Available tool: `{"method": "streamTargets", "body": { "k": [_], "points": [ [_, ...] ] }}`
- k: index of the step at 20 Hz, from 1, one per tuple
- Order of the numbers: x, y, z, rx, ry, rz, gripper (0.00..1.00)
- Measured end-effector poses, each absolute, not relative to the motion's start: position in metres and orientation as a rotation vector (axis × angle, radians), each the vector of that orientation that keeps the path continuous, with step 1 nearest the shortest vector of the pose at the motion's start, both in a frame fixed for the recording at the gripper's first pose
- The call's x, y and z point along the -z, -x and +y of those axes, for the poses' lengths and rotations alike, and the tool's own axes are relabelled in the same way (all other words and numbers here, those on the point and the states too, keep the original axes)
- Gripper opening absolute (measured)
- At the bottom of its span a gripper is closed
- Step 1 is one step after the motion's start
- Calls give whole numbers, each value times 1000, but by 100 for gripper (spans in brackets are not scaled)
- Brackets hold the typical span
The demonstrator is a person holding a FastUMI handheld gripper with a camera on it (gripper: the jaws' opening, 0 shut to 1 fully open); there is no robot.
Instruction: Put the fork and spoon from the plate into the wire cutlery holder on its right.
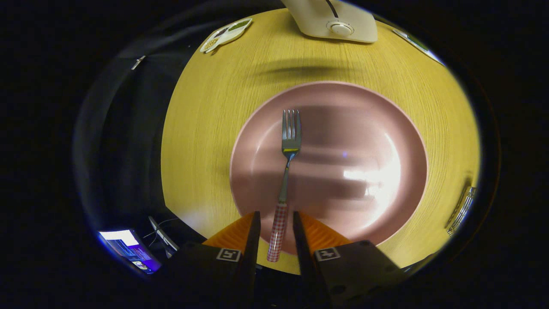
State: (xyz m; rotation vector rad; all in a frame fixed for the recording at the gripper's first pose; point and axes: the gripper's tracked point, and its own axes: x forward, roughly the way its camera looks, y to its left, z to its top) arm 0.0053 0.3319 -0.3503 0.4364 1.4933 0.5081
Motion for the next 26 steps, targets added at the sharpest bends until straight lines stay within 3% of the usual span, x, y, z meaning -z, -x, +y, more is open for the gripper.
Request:
{"method": "streamTargets", "body": {
  "k": [1, 4, 10, 16, 22, 26],
  "points": [
    [355, -5, 333, -497, -439, 1500, 18],
    [349, -5, 326, -500, -479, 1503, 11],
    [296, -8, 294, -589, -619, 1424, 10],
    [232, 8, 211, -671, -569, 1309, 10],
    [203, 22, 92, -619, -514, 1285, 10],
    [212, 44, 18, -561, -455, 1370, 10]
  ]
}}
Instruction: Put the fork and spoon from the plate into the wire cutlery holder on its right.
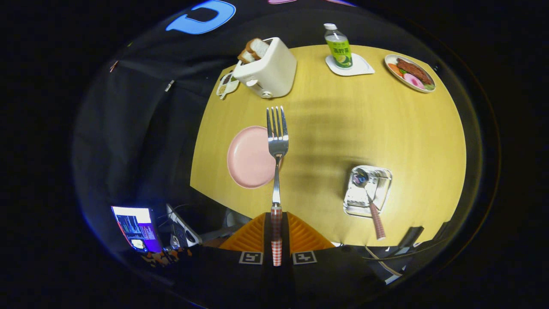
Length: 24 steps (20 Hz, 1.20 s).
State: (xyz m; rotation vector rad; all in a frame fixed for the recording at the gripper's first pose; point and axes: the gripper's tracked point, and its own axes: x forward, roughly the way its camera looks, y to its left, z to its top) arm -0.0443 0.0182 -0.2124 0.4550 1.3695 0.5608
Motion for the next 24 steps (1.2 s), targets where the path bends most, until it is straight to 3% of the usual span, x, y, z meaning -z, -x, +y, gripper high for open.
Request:
{"method": "streamTargets", "body": {
  "k": [7, 15, 24],
  "points": [
    [246, 86, -72, -542, -230, 1714, 10],
    [269, 93, -86, -525, 38, 2076, 10],
    [303, 69, -76, -440, 138, 2262, 10]
  ]
}}
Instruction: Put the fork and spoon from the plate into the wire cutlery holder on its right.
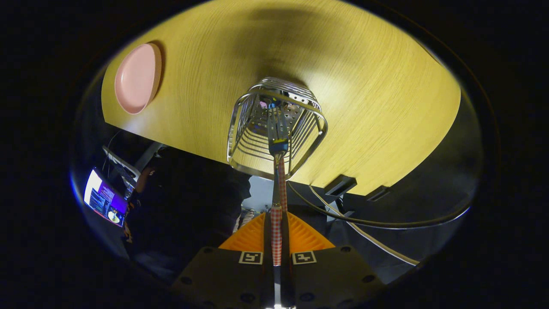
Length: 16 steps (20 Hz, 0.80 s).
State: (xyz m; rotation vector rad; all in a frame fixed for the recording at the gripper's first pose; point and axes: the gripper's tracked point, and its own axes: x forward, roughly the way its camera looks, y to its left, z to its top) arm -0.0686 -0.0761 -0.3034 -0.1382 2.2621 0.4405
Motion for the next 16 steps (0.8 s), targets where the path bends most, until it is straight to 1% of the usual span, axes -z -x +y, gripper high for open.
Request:
{"method": "streamTargets", "body": {
  "k": [5, 8, 10, 12, 15, 16],
  "points": [
    [315, 54, -68, -442, 127, 2273, 11],
    [316, 53, -64, -439, 122, 2277, 13],
    [317, 53, -61, -448, 120, 2269, 17],
    [316, 50, -59, -458, 112, 2240, 27],
    [314, 43, -52, -489, 68, 2146, 51],
    [311, 43, -51, -501, 47, 2104, 56]
  ]
}}
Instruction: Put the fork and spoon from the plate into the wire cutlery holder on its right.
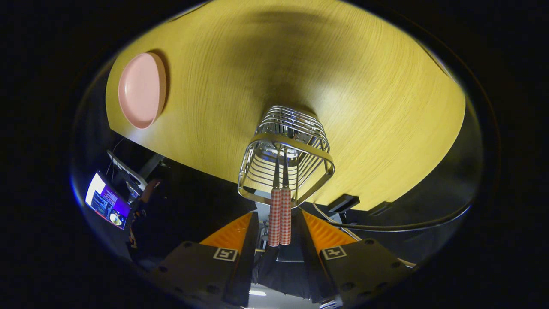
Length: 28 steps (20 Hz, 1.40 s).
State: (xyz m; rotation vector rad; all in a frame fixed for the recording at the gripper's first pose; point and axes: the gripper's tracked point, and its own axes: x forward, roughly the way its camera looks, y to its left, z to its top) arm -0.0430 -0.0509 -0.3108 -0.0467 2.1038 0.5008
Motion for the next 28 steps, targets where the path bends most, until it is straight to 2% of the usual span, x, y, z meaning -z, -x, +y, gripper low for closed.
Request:
{"method": "streamTargets", "body": {
  "k": [1, 2, 4, 5, 6, 12, 28],
  "points": [
    [309, 43, -52, -512, 30, 2055, 65],
    [307, 46, -52, -522, 10, 2006, 68],
    [301, 45, -57, -522, -7, 1902, 81],
    [298, 47, -61, -515, -11, 1853, 92],
    [292, 50, -63, -507, -29, 1797, 97],
    [252, 45, -56, -472, -165, 1439, 100],
    [127, 12, -83, -98, -399, 587, 100]
  ]
}}
